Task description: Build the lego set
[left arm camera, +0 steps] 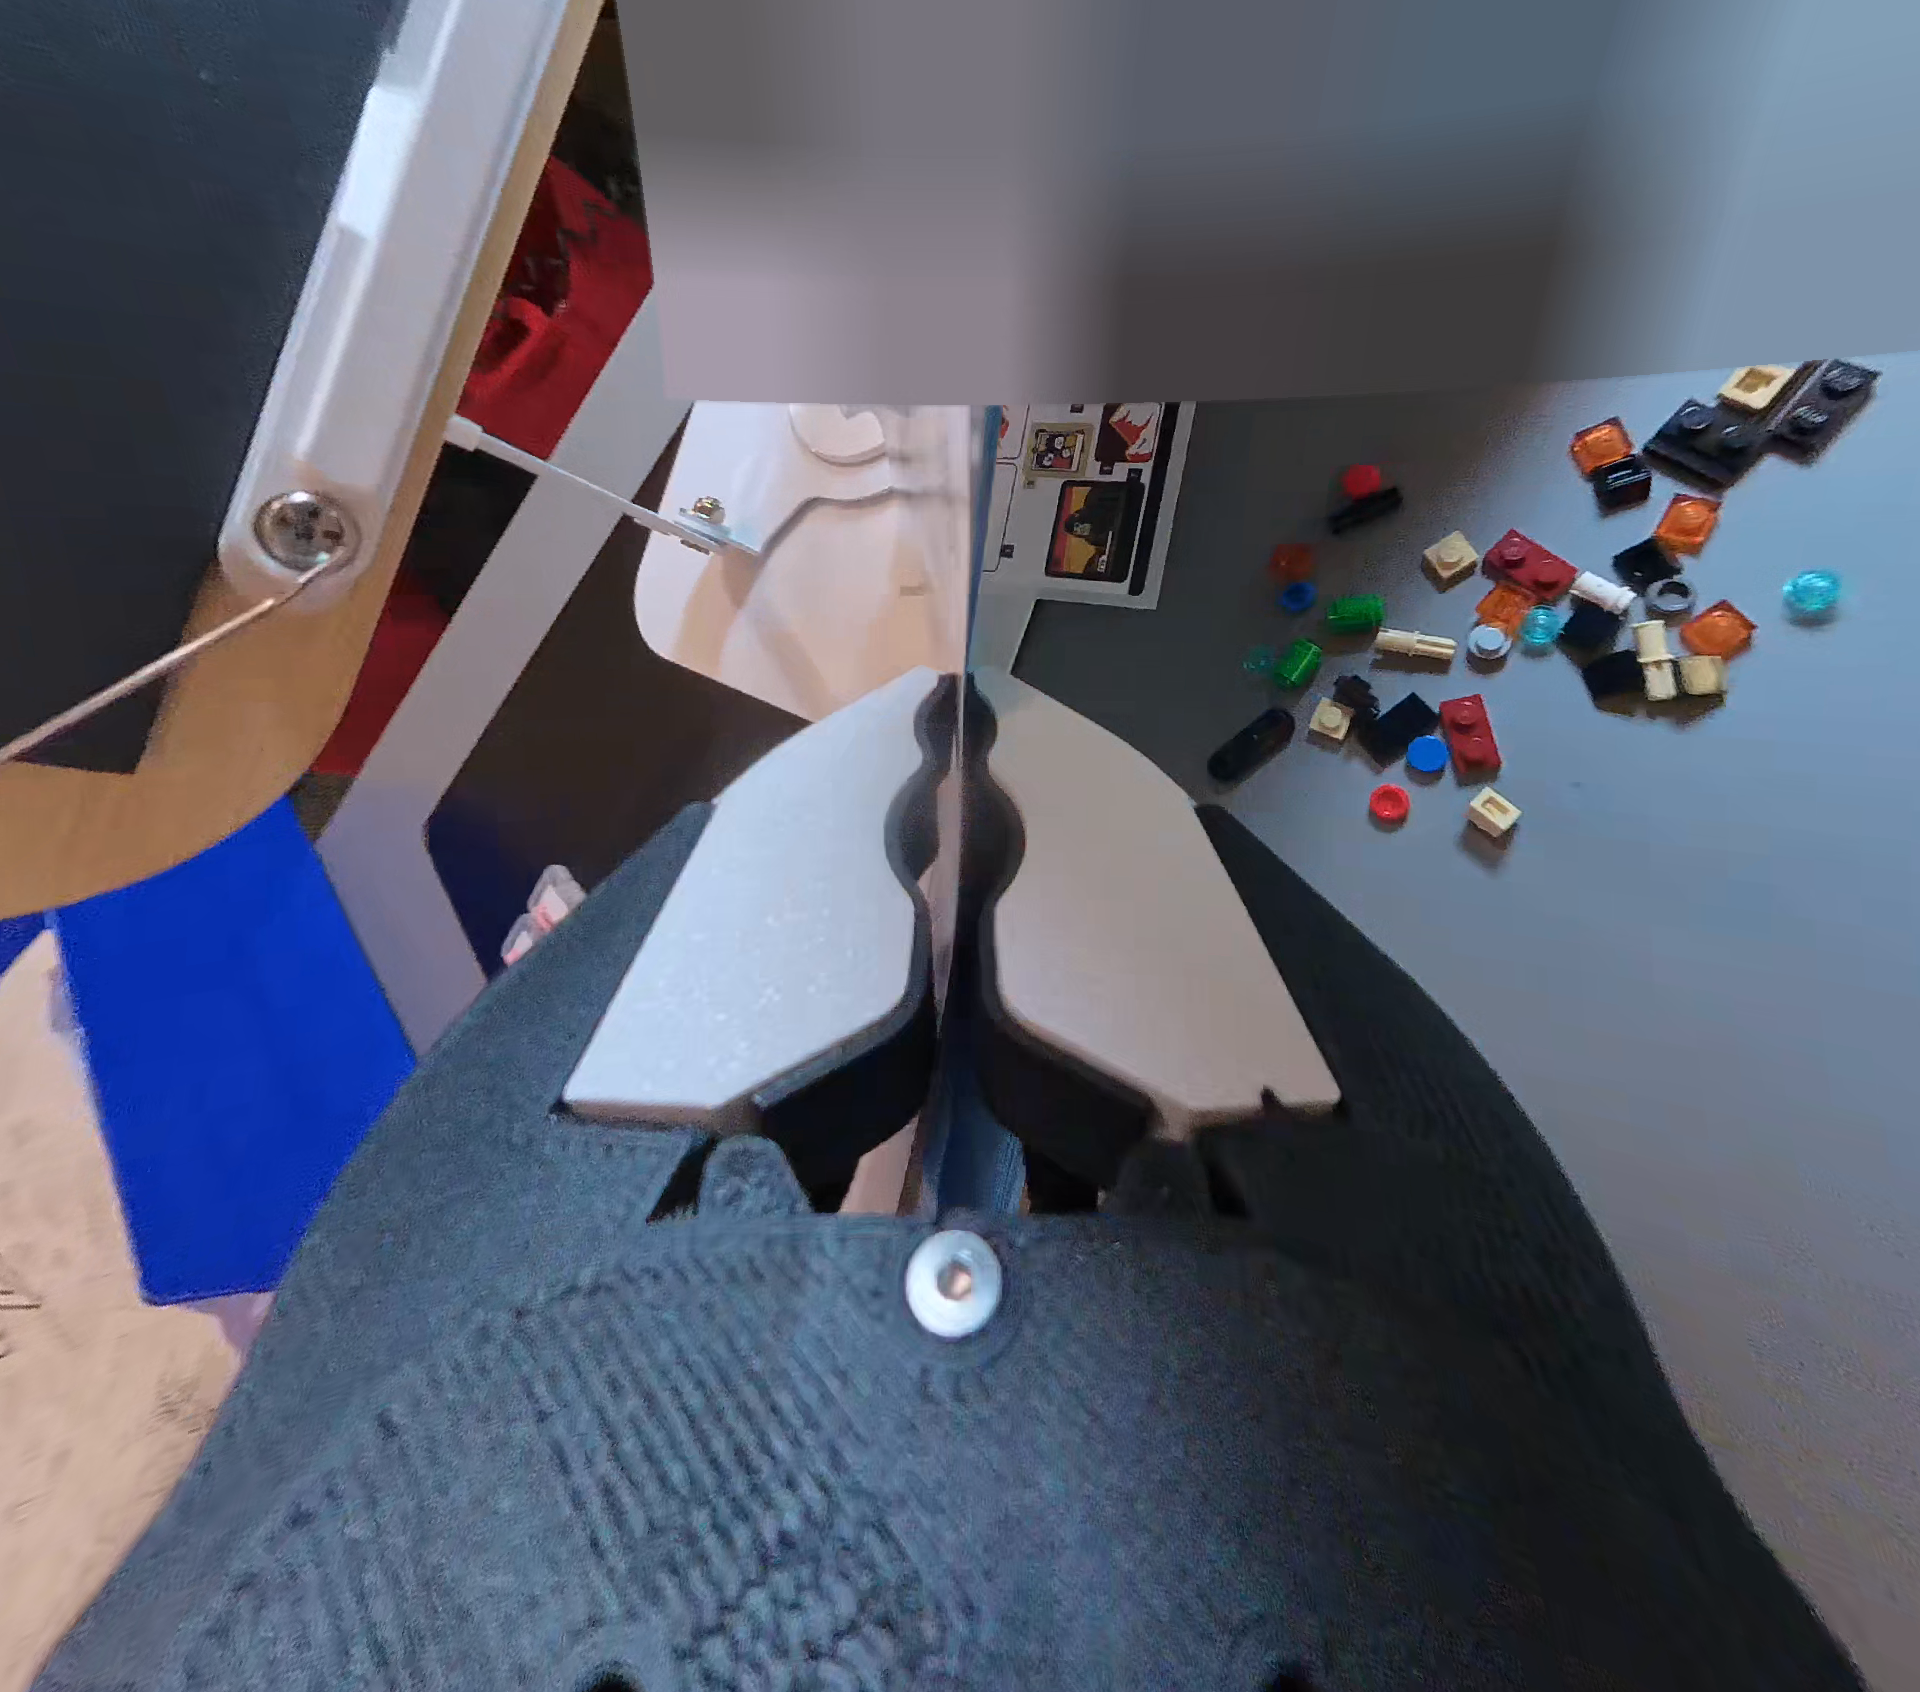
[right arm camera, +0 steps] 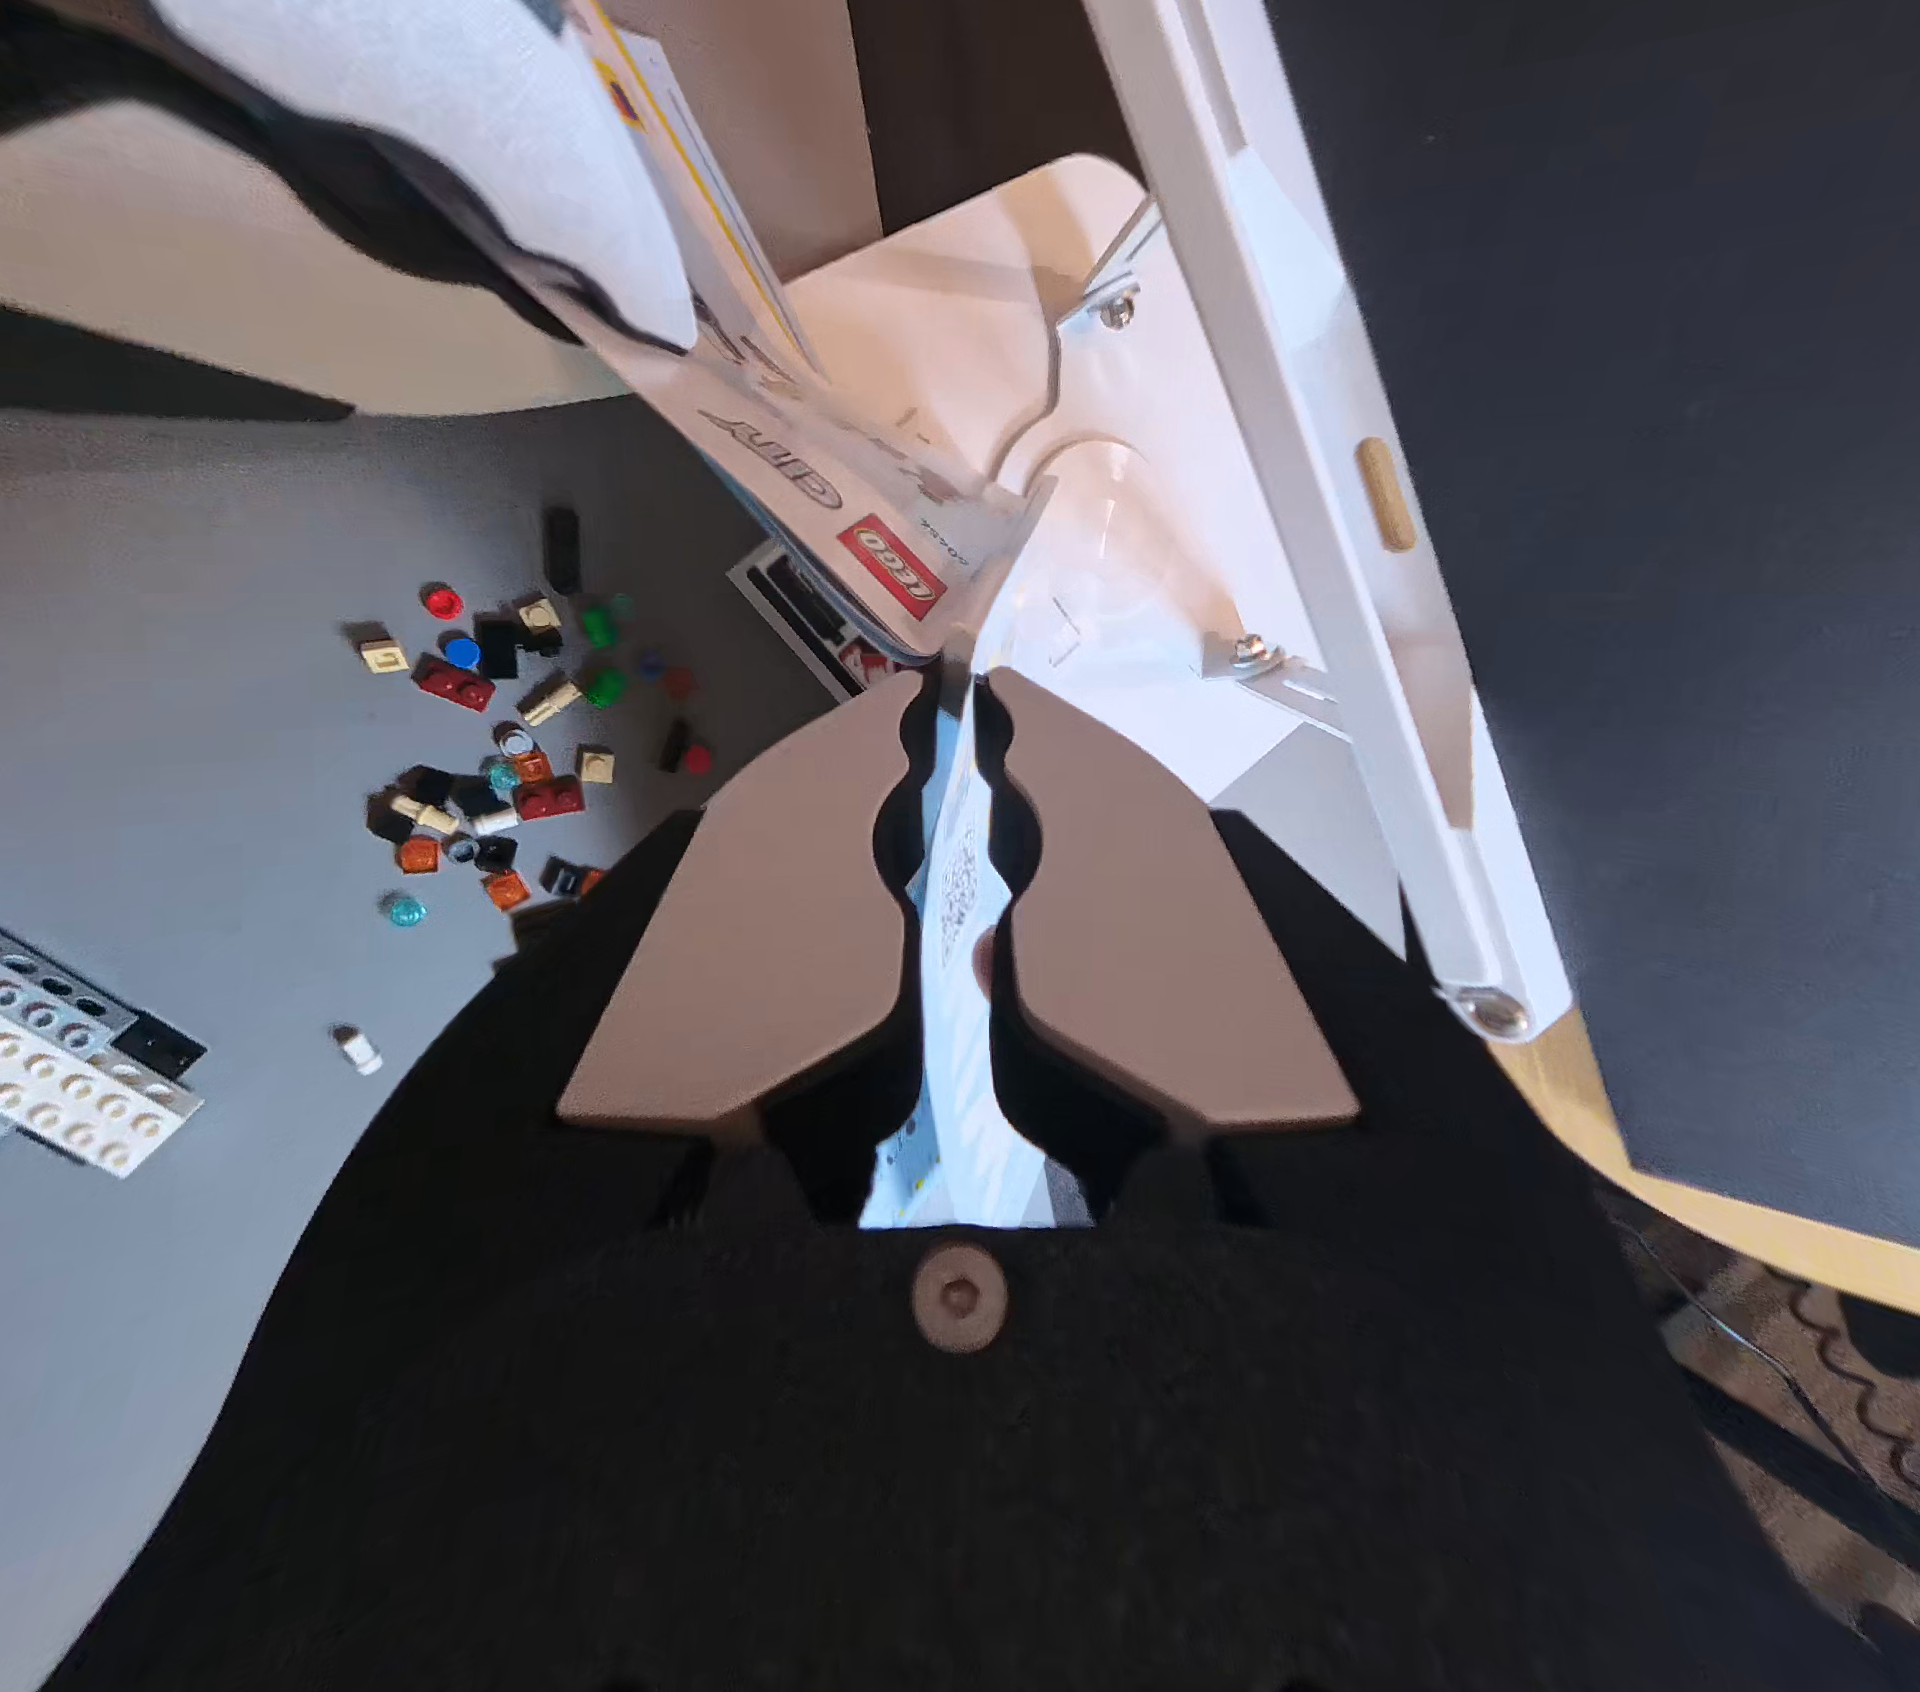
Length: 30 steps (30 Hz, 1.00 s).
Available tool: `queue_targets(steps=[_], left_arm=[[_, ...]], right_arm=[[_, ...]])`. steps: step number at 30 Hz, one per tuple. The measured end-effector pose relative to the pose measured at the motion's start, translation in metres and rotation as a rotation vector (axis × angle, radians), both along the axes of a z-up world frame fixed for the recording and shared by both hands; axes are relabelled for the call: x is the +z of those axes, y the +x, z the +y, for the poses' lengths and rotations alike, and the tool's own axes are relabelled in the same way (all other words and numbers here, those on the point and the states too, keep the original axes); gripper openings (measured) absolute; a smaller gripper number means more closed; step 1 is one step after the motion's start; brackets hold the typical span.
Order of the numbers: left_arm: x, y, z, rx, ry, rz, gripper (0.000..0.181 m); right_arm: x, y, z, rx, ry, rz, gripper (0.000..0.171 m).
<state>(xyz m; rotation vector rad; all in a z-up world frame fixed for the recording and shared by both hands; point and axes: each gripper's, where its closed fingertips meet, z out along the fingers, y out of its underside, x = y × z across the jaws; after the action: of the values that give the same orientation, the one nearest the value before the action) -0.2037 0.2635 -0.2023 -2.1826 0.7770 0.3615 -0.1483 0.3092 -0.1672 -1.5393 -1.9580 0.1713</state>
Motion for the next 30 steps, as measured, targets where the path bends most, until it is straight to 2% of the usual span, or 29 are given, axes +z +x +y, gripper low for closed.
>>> queue_targets(steps=[1,3,7,11,13,17,19,21,23,24,30], left_arm=[[0.001,-0.001,-0.002,-0.001,-0.015,-0.035,0.001],[0.004,0.000,-0.007,-0.007,-0.054,-0.095,0.001],[0.003,0.001,-0.015,0.005,-0.140,-0.178,0.001],[0.004,0.001,-0.017,0.012,-0.169,-0.258,0.001],[0.003,-0.001,-0.015,0.020,-0.177,-0.265,0.001],[0.006,-0.001,-0.011,0.034,-0.220,-0.301,0.001],[0.011,-0.003,-0.010,0.030,-0.239,-0.283,0.001],[0.017,-0.002,-0.011,0.004,-0.271,-0.290,0.001],[0.023,-0.004,-0.011,-0.028,-0.292,-0.285,0.001],[0.027,-0.005,-0.012,-0.042,-0.300,-0.284,0.001],[0.071,-0.013,-0.033,-0.168,-0.344,-0.184,0.002]], right_arm=[[-0.001,0.002,-0.003,0.005,0.012,0.027,0.011],[-0.008,0.010,-0.009,0.014,0.046,0.060,0.028],[-0.031,0.036,-0.025,-0.010,0.083,0.109,0.050],[-0.054,0.060,-0.030,-0.100,0.187,0.192,0.060],[-0.063,0.066,-0.024,-0.177,0.253,0.238,0.060],[-0.079,0.074,-0.015,-0.273,0.335,0.188,0.059],[-0.074,0.076,-0.012,-0.299,0.372,0.188,0.057],[-0.066,0.082,-0.001,-0.299,0.469,0.145,0.045],[-0.055,0.085,0.009,-0.255,0.544,0.119,0.013],[-0.048,0.086,0.012,-0.226,0.557,0.113,0.008],[0.020,0.091,0.007,-0.038,0.393,0.001,0.005]])
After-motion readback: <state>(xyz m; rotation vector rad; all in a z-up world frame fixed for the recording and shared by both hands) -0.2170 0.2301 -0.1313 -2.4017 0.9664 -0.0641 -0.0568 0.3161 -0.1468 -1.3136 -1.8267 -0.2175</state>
